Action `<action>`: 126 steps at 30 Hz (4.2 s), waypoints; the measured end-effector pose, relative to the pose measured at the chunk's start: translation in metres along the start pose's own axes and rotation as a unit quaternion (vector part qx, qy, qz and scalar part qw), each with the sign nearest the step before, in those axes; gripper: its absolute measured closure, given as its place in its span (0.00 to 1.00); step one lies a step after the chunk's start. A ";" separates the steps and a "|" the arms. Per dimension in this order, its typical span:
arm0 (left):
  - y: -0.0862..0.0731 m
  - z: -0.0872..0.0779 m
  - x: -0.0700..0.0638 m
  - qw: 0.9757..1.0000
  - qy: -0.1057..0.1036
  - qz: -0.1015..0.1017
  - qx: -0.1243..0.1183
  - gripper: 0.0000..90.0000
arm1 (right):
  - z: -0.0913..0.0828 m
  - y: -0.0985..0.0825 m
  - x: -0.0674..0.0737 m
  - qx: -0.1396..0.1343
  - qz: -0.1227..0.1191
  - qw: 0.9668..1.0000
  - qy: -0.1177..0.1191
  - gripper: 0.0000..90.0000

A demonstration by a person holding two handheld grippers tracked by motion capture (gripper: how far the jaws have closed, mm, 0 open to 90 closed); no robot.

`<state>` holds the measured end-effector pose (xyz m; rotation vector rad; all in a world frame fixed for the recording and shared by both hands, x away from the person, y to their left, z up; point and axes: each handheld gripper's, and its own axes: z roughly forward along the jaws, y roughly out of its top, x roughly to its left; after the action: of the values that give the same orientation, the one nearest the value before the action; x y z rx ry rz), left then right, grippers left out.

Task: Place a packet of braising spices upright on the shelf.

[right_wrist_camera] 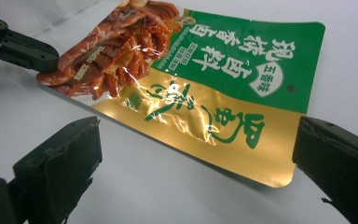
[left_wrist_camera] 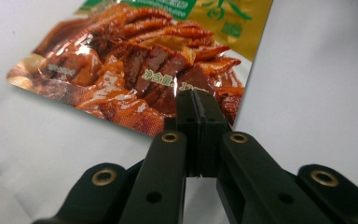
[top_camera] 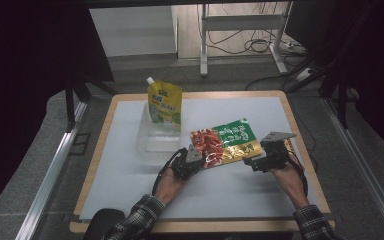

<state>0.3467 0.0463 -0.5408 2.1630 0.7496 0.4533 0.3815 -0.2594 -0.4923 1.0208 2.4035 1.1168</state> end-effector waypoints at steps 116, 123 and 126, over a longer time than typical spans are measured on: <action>-0.019 -0.056 -0.003 0.998 -0.021 -0.032 -0.041 0.16 | 0.005 0.074 -0.005 -0.045 0.081 0.995 0.018 0.98; -0.027 -0.065 -0.009 0.999 -0.016 -0.016 -0.031 0.11 | 0.000 0.100 0.010 -0.058 0.059 0.996 0.029 0.98; -0.030 -0.067 -0.011 1.000 -0.013 -0.010 -0.025 0.08 | 0.000 0.109 0.015 -0.060 0.052 0.996 0.033 0.99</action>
<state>0.2911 0.0924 -0.5225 2.1088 0.7359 0.4279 0.4230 -0.1996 -0.4092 1.0958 2.3249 1.3333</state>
